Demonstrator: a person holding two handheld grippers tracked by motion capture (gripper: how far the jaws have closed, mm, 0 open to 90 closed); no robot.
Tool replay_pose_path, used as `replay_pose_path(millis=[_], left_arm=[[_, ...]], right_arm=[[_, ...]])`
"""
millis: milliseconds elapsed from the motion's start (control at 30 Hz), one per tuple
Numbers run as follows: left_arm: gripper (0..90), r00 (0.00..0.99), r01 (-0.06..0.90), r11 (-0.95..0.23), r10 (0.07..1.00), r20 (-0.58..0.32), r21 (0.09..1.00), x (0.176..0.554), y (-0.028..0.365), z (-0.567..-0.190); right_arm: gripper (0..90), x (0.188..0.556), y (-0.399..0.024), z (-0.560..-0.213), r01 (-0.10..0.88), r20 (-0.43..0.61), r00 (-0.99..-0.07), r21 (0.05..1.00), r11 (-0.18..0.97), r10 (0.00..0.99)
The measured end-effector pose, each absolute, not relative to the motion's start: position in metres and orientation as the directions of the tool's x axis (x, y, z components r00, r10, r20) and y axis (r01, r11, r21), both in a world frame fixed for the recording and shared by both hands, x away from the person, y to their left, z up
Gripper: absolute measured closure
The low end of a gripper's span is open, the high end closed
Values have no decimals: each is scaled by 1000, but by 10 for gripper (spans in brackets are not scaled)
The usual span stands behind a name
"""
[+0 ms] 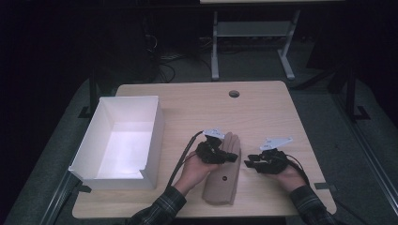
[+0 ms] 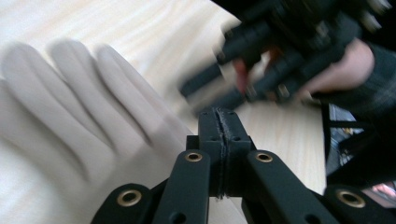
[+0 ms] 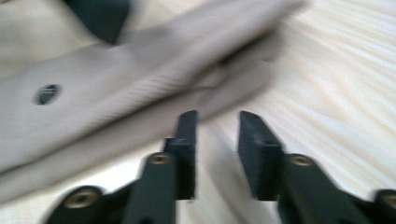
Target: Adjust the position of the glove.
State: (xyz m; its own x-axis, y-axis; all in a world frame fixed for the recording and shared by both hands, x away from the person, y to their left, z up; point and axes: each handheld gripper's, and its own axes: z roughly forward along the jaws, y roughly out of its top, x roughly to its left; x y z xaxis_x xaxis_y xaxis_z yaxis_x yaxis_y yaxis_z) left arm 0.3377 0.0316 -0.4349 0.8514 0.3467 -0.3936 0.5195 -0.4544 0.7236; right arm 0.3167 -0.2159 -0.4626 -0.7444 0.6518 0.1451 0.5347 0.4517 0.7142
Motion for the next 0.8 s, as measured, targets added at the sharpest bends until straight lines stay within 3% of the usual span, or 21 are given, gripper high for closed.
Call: replay_pose_path(millis=[33,133,333,800], left_arm=[[893,851,520,-454,347,-394,724,338,32,-435],[894,854,518,-482,337,-396,706,329,26,-445],[895,873,488,-566,318,-370,665,315,10,-461],[895,891,453,-624,340,-301,636,311,22,-462]], right_arm=[[610,317,-216,-463,535,145,-744,714,452,652],[452,322,-230,-467,547,96,-693,717,433,715],[325,328,-243,-472,571,61,-627,714,405,776],[199,332,-249,-479,581,21,-569,717,385,822]])
